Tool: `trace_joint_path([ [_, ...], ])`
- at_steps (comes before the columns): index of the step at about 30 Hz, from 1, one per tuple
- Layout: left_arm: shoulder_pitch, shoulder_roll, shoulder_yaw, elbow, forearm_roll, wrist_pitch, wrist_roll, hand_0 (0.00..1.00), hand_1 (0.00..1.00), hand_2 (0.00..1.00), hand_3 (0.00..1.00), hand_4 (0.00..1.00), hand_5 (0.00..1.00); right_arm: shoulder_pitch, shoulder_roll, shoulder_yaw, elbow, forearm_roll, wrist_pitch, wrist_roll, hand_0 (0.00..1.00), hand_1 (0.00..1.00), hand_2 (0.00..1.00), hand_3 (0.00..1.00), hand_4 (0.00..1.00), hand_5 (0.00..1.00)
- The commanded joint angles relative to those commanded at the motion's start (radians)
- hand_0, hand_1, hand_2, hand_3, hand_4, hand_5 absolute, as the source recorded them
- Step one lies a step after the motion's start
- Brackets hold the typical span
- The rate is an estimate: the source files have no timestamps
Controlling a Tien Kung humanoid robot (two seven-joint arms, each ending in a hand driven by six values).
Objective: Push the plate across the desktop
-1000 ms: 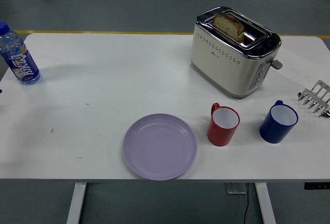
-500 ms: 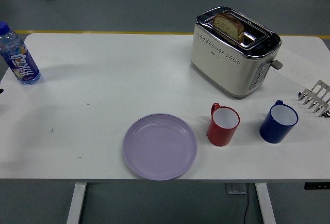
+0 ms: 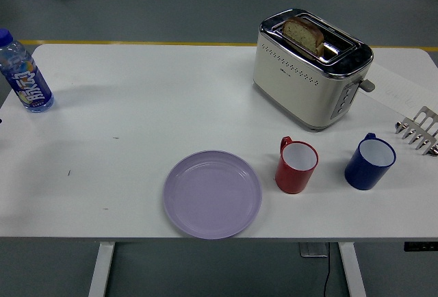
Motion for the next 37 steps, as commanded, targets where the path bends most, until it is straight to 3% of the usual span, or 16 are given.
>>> trace_joint_path([
  [10,0.014,0.0,-0.001,0.001,0.003,-0.006,0.005,0.636,0.707,0.692,0.648,0.51,0.998,-0.01,-0.004,-0.016,0.002,0.02,0.005,0.012,0.563,0.549,0.663,0.59,0.342,0.395],
  [37,-0.003,0.001,0.005,0.011,-0.025,-0.016,0.017,0.615,0.704,0.694,0.653,0.544,0.998,-0.018,-0.001,-0.041,0.003,0.062,0.008,0.027,0.562,0.548,0.662,0.588,0.341,0.394],
])
